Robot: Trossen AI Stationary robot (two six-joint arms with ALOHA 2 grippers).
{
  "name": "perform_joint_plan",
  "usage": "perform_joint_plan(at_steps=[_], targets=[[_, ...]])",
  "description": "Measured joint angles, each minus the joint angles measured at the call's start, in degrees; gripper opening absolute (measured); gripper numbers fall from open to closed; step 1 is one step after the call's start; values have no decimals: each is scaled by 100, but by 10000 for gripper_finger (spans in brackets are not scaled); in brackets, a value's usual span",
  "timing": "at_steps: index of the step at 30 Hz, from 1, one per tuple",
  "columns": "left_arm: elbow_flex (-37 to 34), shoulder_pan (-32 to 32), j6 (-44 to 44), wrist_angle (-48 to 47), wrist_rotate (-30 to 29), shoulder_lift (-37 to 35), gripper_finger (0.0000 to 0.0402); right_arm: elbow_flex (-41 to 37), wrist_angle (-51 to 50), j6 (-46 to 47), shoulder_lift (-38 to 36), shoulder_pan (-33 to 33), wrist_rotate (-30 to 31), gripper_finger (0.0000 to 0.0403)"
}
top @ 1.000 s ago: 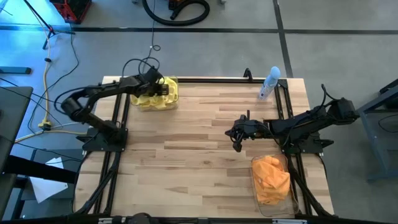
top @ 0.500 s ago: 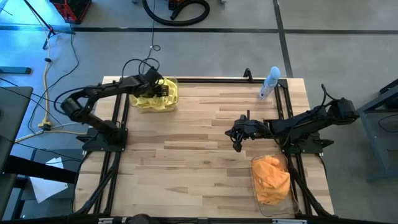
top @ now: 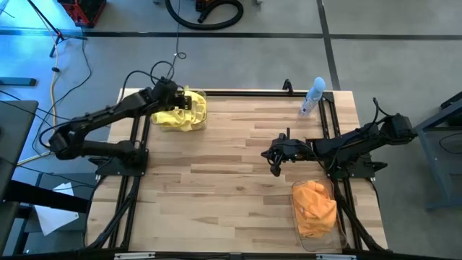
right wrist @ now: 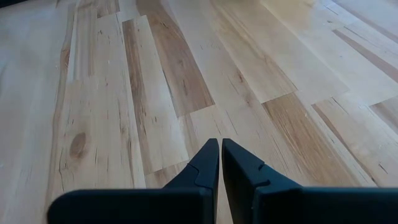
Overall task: Sort microfiber towel by color & place in baskets
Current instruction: Return to Home Position
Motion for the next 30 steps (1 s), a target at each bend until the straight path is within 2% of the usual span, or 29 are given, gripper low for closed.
perform_joint_plan(at_steps=[6, 9, 15, 18, 24, 30], targets=[[0, -927, 653, 16, 126, -443, 174, 0, 0, 0, 0, 0, 0, 16], [-9, -1565, 1122, 128, -96, -540, 174, 0, 0, 0, 0, 0, 0, 16], [-667, -2769, 1662, 1398, -533, -778, 163, 0, 0, 0, 0, 0, 0, 16], [-1106, -3308, 1965, 2116, -544, -890, 133, 0, 0, 2, 0, 0, 0, 16], [-1552, -4208, 2216, 2876, -558, -1101, 14, 0, -4, 6, 0, 0, 0, 16], [-1895, -4900, 3269, 3317, -430, -1510, 14, 0, -22, 4, 0, 0, 70, 16]])
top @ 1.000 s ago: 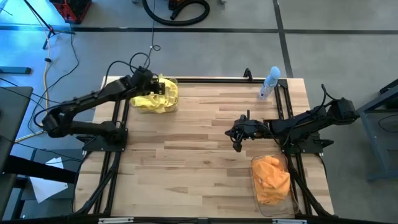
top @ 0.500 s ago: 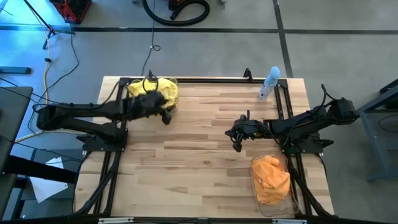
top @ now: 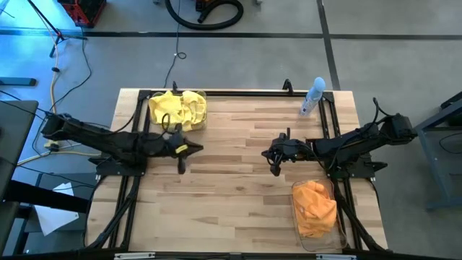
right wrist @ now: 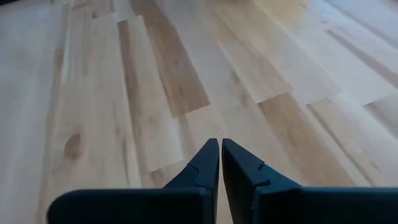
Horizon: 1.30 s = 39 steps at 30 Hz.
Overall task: Sort microfiber towel by color & place in baskets
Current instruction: Return to Home Position
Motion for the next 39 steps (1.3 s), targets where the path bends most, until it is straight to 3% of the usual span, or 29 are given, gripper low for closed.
perform_joint_plan(at_steps=[9, 27, 34, 39], targets=[[-909, -144, 959, 311, 170, -1351, 1, 0, -9, 11, 0, 0, 317, 16], [-2351, -65, 1069, 37, 606, -4315, 0, 0, -9, 4, 0, 0, 317, 16], [-2573, -65, 1283, -238, 605, -5084, 0, 0, -11, 1, 0, 1, 317, 16], [-2764, -64, 1349, -154, 769, -5061, 0, 0, -18, 2, 2, 0, 317, 16]])
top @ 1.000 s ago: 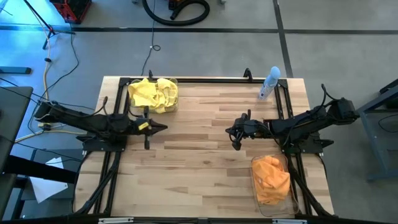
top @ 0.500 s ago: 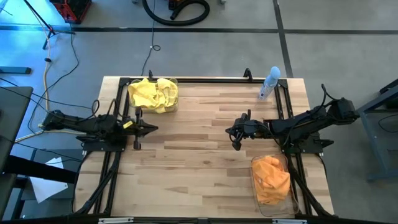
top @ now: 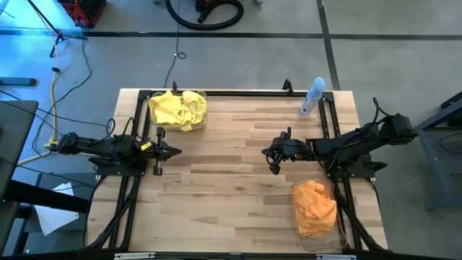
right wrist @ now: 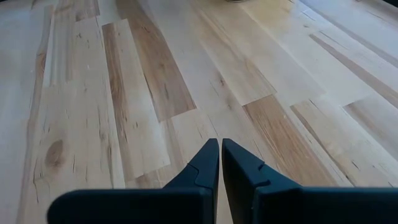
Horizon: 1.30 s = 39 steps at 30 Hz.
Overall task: Sort microfiber towel by color & place in baskets
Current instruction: Return to Home Position
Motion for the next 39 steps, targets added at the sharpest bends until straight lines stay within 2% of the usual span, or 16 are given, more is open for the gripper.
perform_joint_plan(at_steps=[6, 33, 39], targets=[[-1, -1, -36, -95, 705, 1, 0, 0, -1, 8, 0, 0, 0, 16], [-1, 1, -287, -151, 706, 58, 0, 0, 45, 101, 0, 0, -19, 16], [-1, 1, -287, -149, 706, 58, 0, 0, 701, -247, 201, 1, -520, 10]])
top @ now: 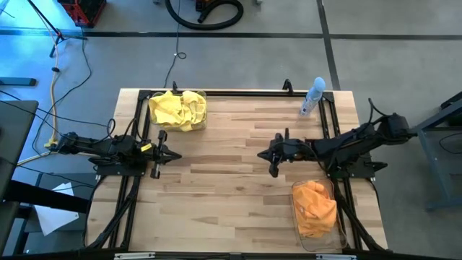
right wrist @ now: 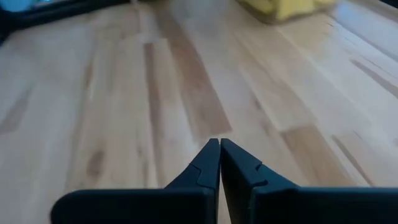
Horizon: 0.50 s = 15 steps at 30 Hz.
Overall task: Sort microfiber towel by color & place in baskets
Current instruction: Return to Home Position
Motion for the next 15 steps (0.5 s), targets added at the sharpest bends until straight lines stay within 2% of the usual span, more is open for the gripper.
perform_joint_plan(at_steps=[7, 10, 15], targets=[[0, 0, -1, 1, 2, 0, 0, 0, 822, -278, 240, 378, -487, 1], [0, 0, 3, 3, 2, 0, 0, 0, 649, -136, 117, 693, -237, 1], [0, 0, 1, 1, 2, 0, 0, 0, -257, 69, -438, 1079, 355, 0]])
